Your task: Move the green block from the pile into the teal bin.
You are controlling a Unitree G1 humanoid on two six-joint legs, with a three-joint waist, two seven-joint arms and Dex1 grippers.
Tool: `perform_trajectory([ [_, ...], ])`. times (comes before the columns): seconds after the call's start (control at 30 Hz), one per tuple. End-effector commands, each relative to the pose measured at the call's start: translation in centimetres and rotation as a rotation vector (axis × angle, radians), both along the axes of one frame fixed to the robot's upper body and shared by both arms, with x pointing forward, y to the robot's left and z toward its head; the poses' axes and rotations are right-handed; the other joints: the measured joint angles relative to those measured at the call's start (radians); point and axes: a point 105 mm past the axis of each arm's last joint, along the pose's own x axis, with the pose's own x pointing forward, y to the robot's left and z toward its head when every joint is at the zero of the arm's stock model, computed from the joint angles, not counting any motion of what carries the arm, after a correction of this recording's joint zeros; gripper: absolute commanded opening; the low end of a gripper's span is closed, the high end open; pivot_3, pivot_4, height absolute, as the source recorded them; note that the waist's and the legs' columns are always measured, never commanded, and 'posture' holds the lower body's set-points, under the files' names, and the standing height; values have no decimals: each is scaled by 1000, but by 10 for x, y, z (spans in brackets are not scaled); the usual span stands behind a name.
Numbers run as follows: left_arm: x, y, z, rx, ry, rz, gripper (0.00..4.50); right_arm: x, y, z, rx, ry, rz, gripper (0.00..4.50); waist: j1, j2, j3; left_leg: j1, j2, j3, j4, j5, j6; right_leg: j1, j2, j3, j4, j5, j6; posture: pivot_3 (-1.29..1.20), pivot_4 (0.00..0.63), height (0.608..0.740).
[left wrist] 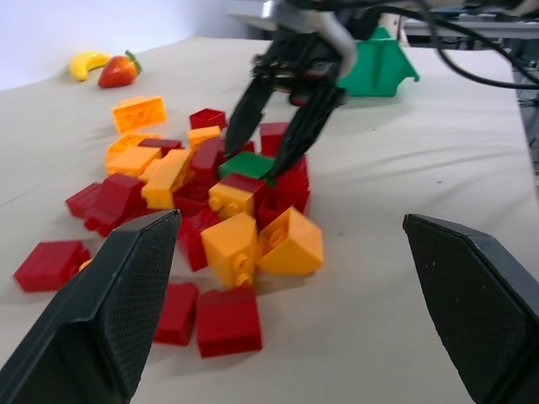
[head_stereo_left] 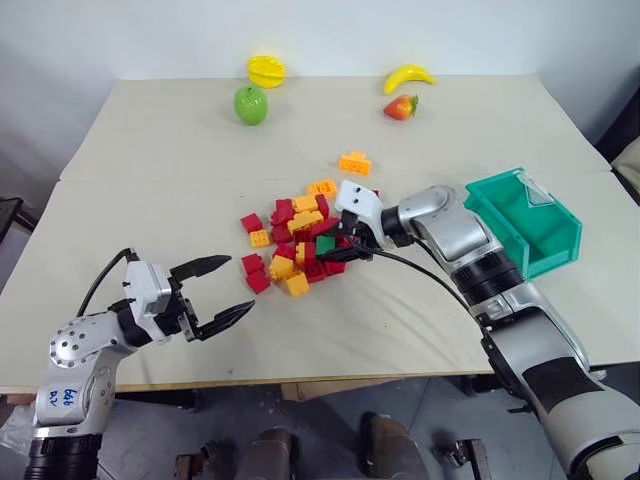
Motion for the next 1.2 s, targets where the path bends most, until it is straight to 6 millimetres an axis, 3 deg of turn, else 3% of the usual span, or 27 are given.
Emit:
perform_trajectory([
  [0.03,-5,-9,8,-11,-29,-41,4500,4,-6,-14,-52,32,-32,2940,-1,0,0,0,0,0,0,0,0,0,0,0,0,0,0,0,150,740],
  [0.1,-5,-10,9,-10,-30,-44,4500,5,-4,-15,-53,38,-31,2940,-2,0,0,0,0,0,0,0,0,0,0,0,0,0,0,0,150,740],
  [0.27,-4,-10,11,-9,-40,-42,4500,7,-7,-18,-74,54,-27,1813,-1,0,0,1,0,0,0,0,0,0,0,0,1,0,0,0,150,740],
  [0.4,-3,-10,12,-11,-40,-43,4500,9,-8,-14,-61,39,-29,1798,-1,0,0,1,0,0,0,0,0,0,0,0,1,0,0,0,150,740],
  [0.5,0,-14,14,-28,-49,-59,4500,6,-2,12,104,-7,8,1798,1,0,0,1,0,0,0,0,0,0,0,0,1,0,0,0,150,740],
  [0.6,5,-25,18,-63,-61,-86,4500,-2,-11,43,288,-78,43,1798,2,0,0,-1,0,-1,1,0,0,0,0,0,1,0,0,0,150,740],
  [0.67,11,-34,23,-93,-73,-104,4500,-5,-33,57,362,-135,7,1798,3,0,0,-1,0,-1,0,0,0,0,0,0,0,0,0,0,150,740],
  [0.77,20,-50,32,-144,-96,-141,4500,-7,-91,75,459,-247,-170,1798,15,0,0,-2,-1,-2,0,0,0,0,0,-2,-1,0,0,0,150,740],
  [0.8,21,-53,33,-150,-98,-151,4500,-10,-102,78,480,-262,-205,1798,18,0,0,-2,-1,-2,0,0,0,0,0,-2,-1,0,0,0,150,740],
  [0.9,30,-63,36,-151,-102,-190,4500,-21,-179,89,526,-384,-476,1798,25,0,0,-1,-1,1,-1,0,0,0,0,-1,-2,0,0,0,150,740],
  [0.93,33,-64,36,-150,-105,-190,4500,-26,-201,89,513,-411,-562,1798,28,0,0,-2,0,2,-1,0,0,0,1,-2,-2,0,0,0,150,740],
  [1.0,37,-63,36,-151,-106,-189,4500,-32,-223,87,489,-430,-653,1798,29,0,0,-2,-1,5,0,0,0,1,0,-1,-2,0,0,0,150,740],
  [1.07,39,-67,35,-143,-98,-220,4500,-37,-265,78,448,-450,-843,1798,25,0,0,0,0,6,0,0,0,1,0,-1,-2,0,0,0,150,740],
  [1.2,41,-74,35,-136,-98,-264,4500,-41,-294,66,432,-461,-990,1798,22,0,0,1,1,14,0,0,0,1,1,0,-1,0,0,0,150,740],
])
